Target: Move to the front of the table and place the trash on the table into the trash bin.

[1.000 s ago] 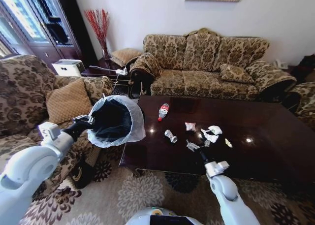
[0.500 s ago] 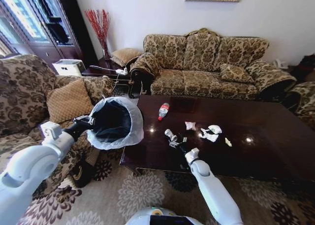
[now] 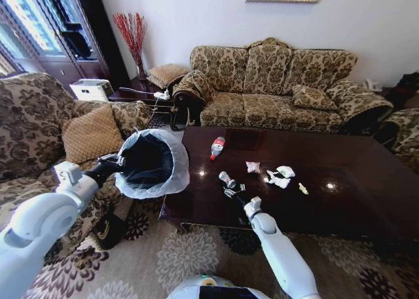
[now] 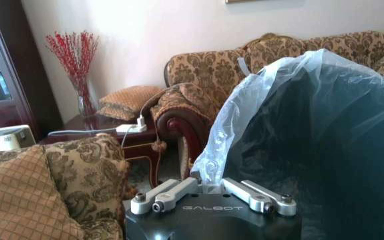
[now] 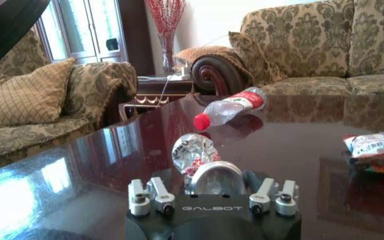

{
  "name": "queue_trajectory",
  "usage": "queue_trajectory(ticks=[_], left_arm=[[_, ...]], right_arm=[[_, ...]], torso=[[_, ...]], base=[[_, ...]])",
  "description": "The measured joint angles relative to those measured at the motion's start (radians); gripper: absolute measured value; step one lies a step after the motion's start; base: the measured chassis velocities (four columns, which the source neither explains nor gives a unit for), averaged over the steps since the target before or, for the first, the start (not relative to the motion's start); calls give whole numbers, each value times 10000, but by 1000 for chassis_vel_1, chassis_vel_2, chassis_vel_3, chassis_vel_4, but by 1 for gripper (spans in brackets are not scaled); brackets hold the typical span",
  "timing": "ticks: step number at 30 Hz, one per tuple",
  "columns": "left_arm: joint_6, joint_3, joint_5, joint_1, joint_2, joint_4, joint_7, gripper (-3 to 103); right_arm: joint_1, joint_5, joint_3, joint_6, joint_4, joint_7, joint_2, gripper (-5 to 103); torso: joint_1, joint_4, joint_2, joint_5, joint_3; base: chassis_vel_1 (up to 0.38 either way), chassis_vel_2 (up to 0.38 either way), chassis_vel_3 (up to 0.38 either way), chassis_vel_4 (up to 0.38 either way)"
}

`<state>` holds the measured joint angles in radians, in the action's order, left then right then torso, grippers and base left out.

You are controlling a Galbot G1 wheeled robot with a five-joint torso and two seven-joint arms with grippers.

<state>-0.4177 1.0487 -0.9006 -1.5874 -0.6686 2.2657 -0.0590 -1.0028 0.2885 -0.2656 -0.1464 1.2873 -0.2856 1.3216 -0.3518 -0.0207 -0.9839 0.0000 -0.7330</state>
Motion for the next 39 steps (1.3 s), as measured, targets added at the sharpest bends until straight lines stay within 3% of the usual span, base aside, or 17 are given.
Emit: queue_trajectory(ticks=[3, 11, 16, 20, 27, 33, 36, 38, 39], left_arm=[[23, -70, -5, 41, 22, -53, -69, 0], [28, -115, -83, 61, 250, -162, -165, 0], [15, 15, -368, 19, 836, -417, -225, 0], [-76, 334, -1168, -87, 1841, -834, -346, 0], [-77, 157, -1343, 187, 2268, -1049, -440, 0], [-91, -43, -1209, 153, 2041, -842, -440, 0], [-97, -61, -1162, 143, 1949, -795, -435, 0], [-100, -61, -1160, 141, 1940, -786, -435, 0], [-108, -64, -1149, 128, 1921, -767, -422, 0]], right_arm=[[-61, 11, -61, 37, 61, 70, -5, 61], [-247, 132, -205, 49, 303, 100, -151, 46], [-449, 285, -401, 44, 662, 132, -229, 35], [-864, 815, -775, 64, 1772, 162, -494, 23], [-1455, 966, -1143, -81, 2210, 17, -627, 3], [-1521, 950, -1362, -198, 2016, 92, -518, 0], [-1344, 778, -1459, -342, 1749, 109, -516, 16], [-1315, 777, -1459, -344, 1740, 103, -527, 16], [-1216, 777, -1453, -333, 1713, 87, -576, 27]], torso=[[-2, 0, 0, 0, -1], [-1, -1, 0, -1, 0], [-2, 1, 0, -1, -1], [-2, -1, -1, 0, 0], [-3, 1, 0, 0, 0], [-1, 0, -1, 0, 0], [-2, -2, -1, 0, 0], [-2, -2, 0, 0, 0], [-3, -1, -1, 0, 0]], base=[[0, 0, 0, 0], [0, 0, 0, 0], [0, 0, 0, 0], [0, 0, 0, 0], [0, 0, 0, 0], [0, 0, 0, 0], [0, 0, 0, 0], [0, 0, 0, 0], [0, 0, 0, 0]])
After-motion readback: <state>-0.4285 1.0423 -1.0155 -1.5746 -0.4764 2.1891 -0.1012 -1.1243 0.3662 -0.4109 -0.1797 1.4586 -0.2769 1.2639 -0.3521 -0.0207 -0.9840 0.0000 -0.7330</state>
